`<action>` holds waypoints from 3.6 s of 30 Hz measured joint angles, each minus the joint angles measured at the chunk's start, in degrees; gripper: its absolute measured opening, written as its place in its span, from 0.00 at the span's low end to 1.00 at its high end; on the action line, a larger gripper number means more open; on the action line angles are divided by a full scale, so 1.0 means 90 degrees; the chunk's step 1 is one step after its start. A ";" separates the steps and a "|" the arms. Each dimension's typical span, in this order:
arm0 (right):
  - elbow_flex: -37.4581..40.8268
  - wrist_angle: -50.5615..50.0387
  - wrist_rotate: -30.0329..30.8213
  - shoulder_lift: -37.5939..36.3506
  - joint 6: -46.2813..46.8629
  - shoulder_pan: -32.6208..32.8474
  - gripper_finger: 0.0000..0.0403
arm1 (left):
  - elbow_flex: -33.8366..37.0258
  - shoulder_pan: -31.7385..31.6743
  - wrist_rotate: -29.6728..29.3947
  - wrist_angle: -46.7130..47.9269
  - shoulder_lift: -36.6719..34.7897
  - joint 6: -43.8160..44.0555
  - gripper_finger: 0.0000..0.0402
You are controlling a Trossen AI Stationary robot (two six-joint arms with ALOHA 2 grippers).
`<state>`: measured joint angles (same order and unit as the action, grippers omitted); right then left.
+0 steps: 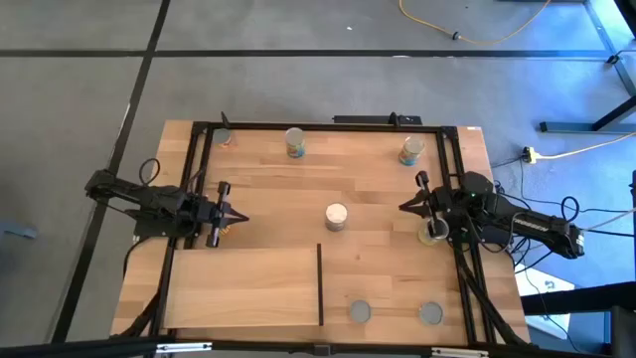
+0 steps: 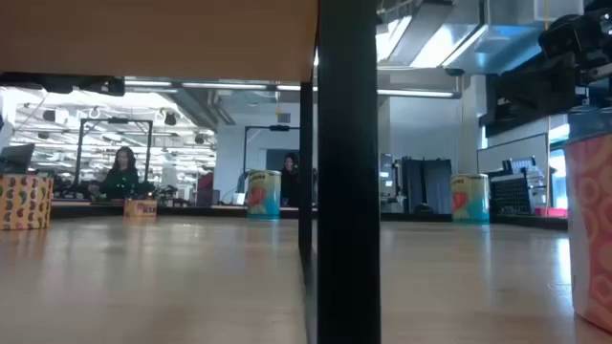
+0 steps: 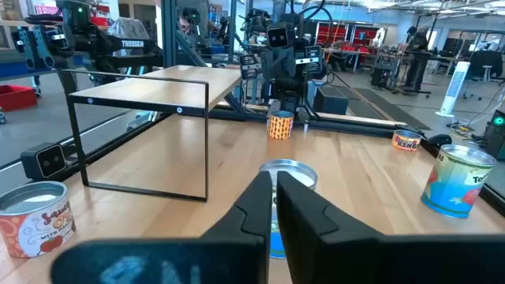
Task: Pick and place cans onto a shelf
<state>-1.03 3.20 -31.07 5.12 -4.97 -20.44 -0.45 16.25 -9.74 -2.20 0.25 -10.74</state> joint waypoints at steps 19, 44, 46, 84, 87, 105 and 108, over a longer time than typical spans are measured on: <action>-0.0001 -0.0002 0.0000 0.0001 0.0000 -0.0001 0.06 | 0.0000 0.0000 0.0000 -0.0001 0.0000 0.0000 0.00; -0.0001 -0.0002 -0.0001 -0.0001 0.0000 0.0000 0.06 | 0.0001 0.0001 0.0000 -0.0001 -0.0001 0.0000 0.00; 0.0001 0.0000 0.0000 0.0001 0.0000 -0.0001 0.06 | 0.0000 0.0000 0.0000 0.0000 0.0000 0.0000 0.00; 0.0000 -0.0002 -0.0001 0.0001 0.0000 0.0001 0.06 | -0.0052 0.0000 -0.0155 -0.0259 0.0000 0.0007 0.00; -0.0001 -0.0002 -0.0002 -0.0001 0.0000 -0.0001 0.06 | -0.0331 0.0002 -0.0358 -0.0220 0.0038 0.0359 0.00; 0.0001 -0.0002 -0.0002 0.0001 0.0000 -0.0001 0.06 | -0.4535 -0.0038 -0.3341 0.3209 0.3775 0.2560 0.00; 0.0001 -0.0002 -0.0002 0.0001 0.0000 -0.0001 0.06 | -0.5482 -0.0277 -0.3399 0.3967 0.4656 0.3169 0.00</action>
<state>-1.02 3.19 -31.09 5.13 -4.97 -20.45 -49.78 13.76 -40.33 33.51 42.15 17.78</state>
